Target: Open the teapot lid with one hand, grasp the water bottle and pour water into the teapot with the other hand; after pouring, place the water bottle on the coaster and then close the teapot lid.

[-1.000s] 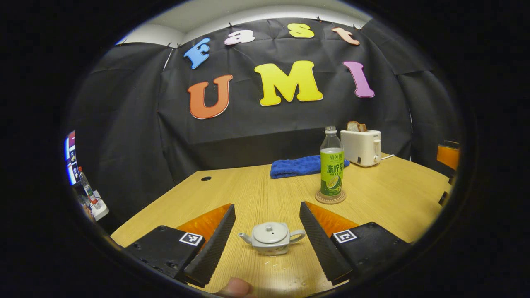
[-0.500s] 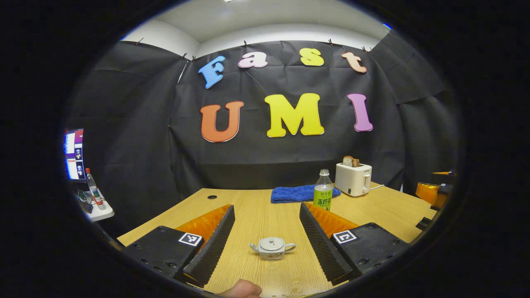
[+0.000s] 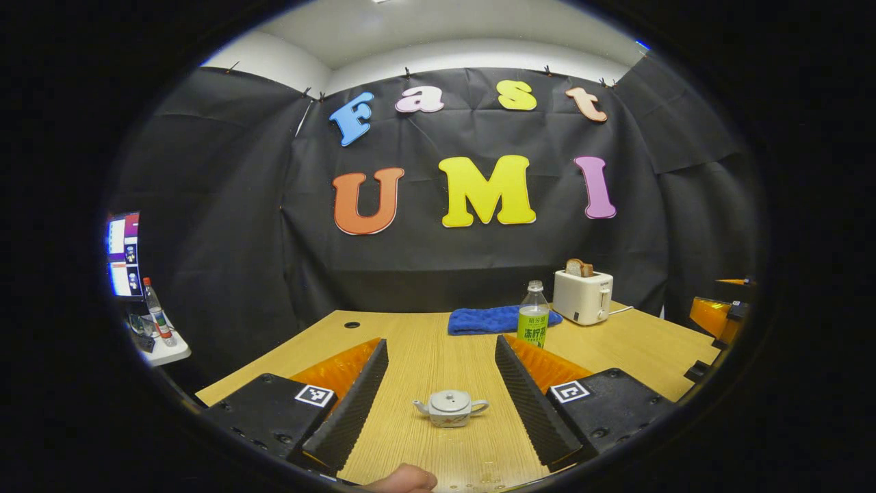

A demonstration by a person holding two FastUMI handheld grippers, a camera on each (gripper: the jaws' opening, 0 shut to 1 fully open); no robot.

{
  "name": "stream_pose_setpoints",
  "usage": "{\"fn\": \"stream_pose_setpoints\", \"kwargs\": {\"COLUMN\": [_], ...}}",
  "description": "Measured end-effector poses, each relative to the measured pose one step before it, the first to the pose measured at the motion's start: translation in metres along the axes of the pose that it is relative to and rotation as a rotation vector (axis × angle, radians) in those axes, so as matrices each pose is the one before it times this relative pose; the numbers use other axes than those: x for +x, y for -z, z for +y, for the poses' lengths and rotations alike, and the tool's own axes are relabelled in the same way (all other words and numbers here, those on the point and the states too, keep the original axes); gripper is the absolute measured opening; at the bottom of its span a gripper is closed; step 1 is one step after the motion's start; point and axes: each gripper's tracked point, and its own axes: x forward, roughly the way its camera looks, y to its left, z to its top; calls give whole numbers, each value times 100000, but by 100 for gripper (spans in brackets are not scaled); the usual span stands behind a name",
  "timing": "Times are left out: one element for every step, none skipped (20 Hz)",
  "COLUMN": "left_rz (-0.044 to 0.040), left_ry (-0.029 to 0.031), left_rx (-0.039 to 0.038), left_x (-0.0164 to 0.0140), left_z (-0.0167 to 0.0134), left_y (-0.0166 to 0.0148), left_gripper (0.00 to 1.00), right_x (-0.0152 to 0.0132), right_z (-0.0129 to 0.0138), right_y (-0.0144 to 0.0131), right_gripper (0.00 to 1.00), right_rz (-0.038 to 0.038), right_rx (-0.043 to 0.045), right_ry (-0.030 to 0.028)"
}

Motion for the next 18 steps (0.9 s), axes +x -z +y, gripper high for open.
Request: {"fn": "stream_pose_setpoints", "kwargs": {"left_rz": [349,660,384,-286,-74,183,-131,-663,-641,-178,215,31,-88,-332,-673,-572,-413,-202], "left_ry": [150,212,113,497,451,703,657,90,119,577,542,377,349,299,-9,364,802,186], "left_rx": [129,-136,-372,-100,102,196,105,266,60,-204,-509,-323,2,149,-227,-401,-277,-20], "left_x": [55,93,-15,7,-82,-25,-125,-267,-91,-92,-189,-146,-132,-141,-79,-179,-180,-111], "left_z": [-39,-213,-152,-253,-259,-356,-301,-163,-180,-304,-270,-249,-113,-164,-19,-171,-217,-135], "left_y": [103,108,87,-89,1,45,-38,-217,-216,-46,85,-41,-147,-145,-218,-171,-133,-47], "left_gripper": [99,99,99,99,99,99,99,99,99,98,99,98,99,99,99,98,99,98], "right_x": [-142,-141,-160,-264,-315,-253,-229,-295,-163,12,-215,-317,-217,-193,-19,-74,-3,-99], "right_z": [-14,-141,-386,-288,-281,-227,-223,-98,-71,-180,-187,58,44,-10,-297,-303,-42,295], "right_y": [446,308,126,35,-25,20,50,-121,26,144,24,-148,454,365,399,115,-103,36], "right_gripper": [95,96,95,95,95,95,94,95,95,95,95,95,95,95,95,95,95,95], "right_rz": [1029,868,556,-281,-646,113,-348,-476,97,357,-433,-719,271,600,1182,330,-316,206], "right_rx": [273,409,195,-129,215,65,227,120,-673,-872,-267,29,-86,-153,85,273,306,16], "right_ry": [-261,-6,691,467,401,370,516,-237,-199,580,602,-210,-419,-256,771,1047,0,-352]}}
